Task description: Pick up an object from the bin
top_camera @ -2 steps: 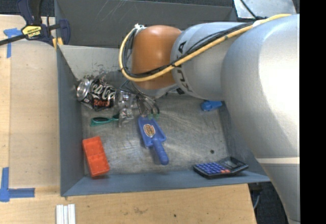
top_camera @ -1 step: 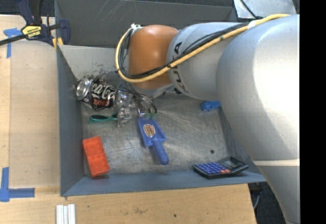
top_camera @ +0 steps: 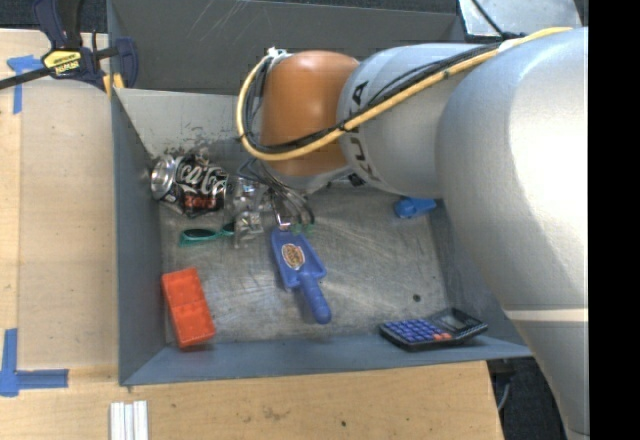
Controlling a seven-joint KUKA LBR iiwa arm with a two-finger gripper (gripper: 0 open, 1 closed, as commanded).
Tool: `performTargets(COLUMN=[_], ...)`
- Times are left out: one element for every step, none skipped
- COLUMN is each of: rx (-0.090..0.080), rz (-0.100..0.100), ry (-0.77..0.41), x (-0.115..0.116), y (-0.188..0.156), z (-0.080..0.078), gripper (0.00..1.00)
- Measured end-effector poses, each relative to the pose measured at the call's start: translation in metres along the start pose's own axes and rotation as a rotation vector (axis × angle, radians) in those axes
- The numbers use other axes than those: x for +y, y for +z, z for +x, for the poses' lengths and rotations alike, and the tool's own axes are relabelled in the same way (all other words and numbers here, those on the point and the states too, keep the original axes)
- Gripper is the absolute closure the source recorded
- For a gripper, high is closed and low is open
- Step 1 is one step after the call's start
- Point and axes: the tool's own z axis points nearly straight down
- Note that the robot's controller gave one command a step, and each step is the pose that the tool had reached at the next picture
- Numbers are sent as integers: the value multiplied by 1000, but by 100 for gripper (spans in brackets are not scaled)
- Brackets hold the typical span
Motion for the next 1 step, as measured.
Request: performTargets(rx=[12], rz=[10], ry=[76], x=[-17], y=[-74], z=[24], gripper=[100])
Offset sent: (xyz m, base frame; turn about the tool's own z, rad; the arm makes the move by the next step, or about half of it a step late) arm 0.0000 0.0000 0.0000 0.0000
